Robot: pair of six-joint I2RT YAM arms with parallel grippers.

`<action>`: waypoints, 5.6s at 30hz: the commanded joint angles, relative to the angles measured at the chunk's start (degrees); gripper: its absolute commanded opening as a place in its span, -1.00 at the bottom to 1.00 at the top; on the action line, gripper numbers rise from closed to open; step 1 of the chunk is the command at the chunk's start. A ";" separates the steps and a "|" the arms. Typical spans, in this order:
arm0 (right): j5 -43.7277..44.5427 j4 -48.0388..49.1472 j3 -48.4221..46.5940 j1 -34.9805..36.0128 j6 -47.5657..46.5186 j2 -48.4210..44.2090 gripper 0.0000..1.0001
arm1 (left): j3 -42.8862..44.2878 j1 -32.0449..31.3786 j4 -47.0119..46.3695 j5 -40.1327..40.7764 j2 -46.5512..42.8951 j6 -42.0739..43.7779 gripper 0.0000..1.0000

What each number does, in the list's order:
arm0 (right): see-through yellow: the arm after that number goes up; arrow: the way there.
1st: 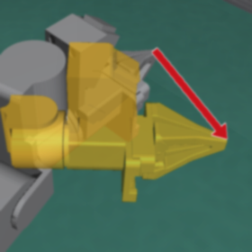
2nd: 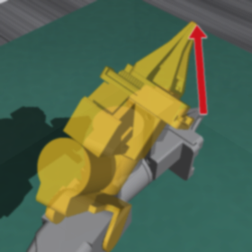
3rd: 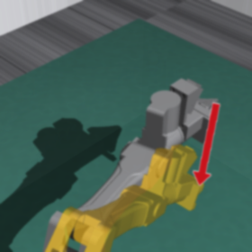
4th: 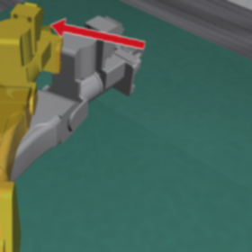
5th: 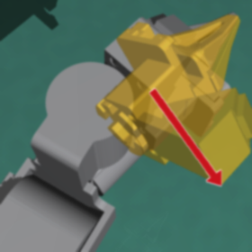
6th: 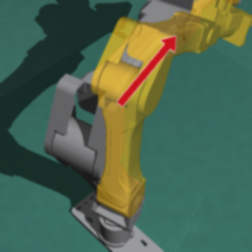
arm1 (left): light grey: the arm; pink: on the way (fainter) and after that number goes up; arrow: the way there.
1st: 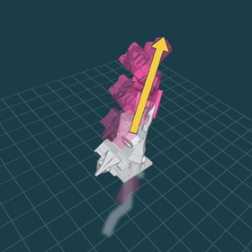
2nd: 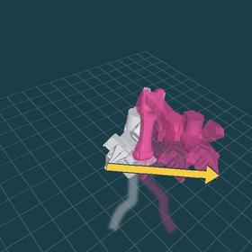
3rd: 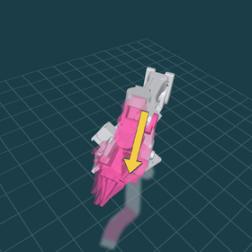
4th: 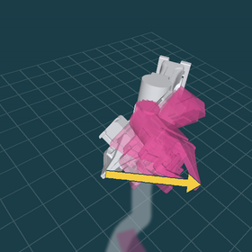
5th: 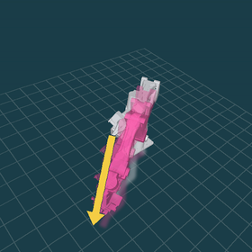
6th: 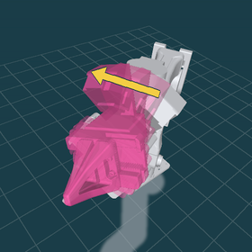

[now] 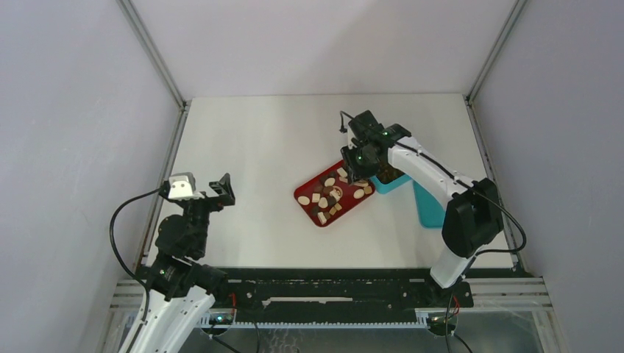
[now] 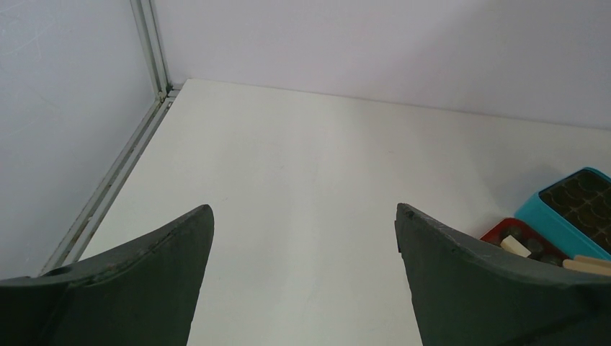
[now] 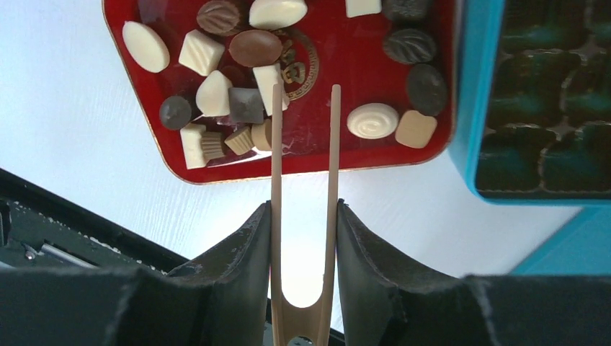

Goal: Pack the chocolate
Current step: Pick up the fake chocolate from the plate, then place the fake chocolate in the packing box, then pick up the fake chocolate from the plate.

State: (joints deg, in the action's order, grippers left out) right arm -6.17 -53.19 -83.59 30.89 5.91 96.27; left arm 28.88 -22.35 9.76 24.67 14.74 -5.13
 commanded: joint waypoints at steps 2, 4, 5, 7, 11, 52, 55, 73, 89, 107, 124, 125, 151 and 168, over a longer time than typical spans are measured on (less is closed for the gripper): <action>-2.44 2.04 -0.55 1.82 -0.67 3.18 -0.18 | 1.61 0.46 -0.66 -1.17 0.68 -0.44 1.00; -2.73 2.31 -0.75 2.37 -0.65 4.27 -0.18 | 1.62 0.46 -0.66 -1.30 0.70 -0.43 1.00; -2.90 2.34 -0.92 2.60 -0.68 4.85 -0.18 | 1.61 0.46 -0.62 -1.32 0.73 -0.41 1.00; -3.03 2.54 -1.17 3.07 -0.71 5.90 -0.19 | 1.59 0.53 -0.64 -1.41 0.82 -0.46 1.00; -3.51 2.94 -1.70 3.79 -0.69 7.99 -0.19 | 1.66 0.55 -0.54 -1.64 1.06 -0.45 1.00; -2.50 3.80 2.20 -5.37 -0.72 -0.73 -1.00 | 1.88 0.65 -0.21 -2.87 1.08 -0.68 1.00; -0.81 4.19 1.96 -7.87 -0.19 -2.24 -1.00 | 1.92 0.71 -0.11 -2.78 1.09 -0.70 1.00; 9.06 7.22 -3.95 -17.02 1.99 3.63 -1.00 | 1.90 0.73 -0.12 -2.82 1.34 -0.76 1.00; 8.37 6.82 -6.60 -17.27 2.38 9.67 -0.41 | 1.96 0.76 -0.12 -3.02 1.69 -0.76 1.00; 8.20 5.17 -4.42 -15.36 1.66 2.47 -0.18 | 2.16 0.82 0.17 -3.39 1.87 -0.96 1.00; 2.74 3.84 -0.12 -3.23 1.69 -0.20 -0.18 | 2.23 0.90 0.33 -3.66 1.96 -0.94 1.00; 2.28 3.88 -0.01 -2.50 1.59 0.13 -0.18 | 2.26 0.90 0.35 -3.66 1.98 -0.94 1.00; 4.95 6.58 -3.73 2.35 4.36 11.37 -0.17 | 2.23 1.08 0.49 -3.91 2.56 -0.94 1.00; 13.16 -0.60 -15.44 2.42 -0.14 19.40 -0.17 | 2.31 1.14 0.60 -4.36 2.71 -0.94 1.00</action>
State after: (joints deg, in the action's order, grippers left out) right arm 5.08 -51.48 -95.98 33.08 7.42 113.99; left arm 28.88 -21.71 11.31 20.97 17.26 -5.58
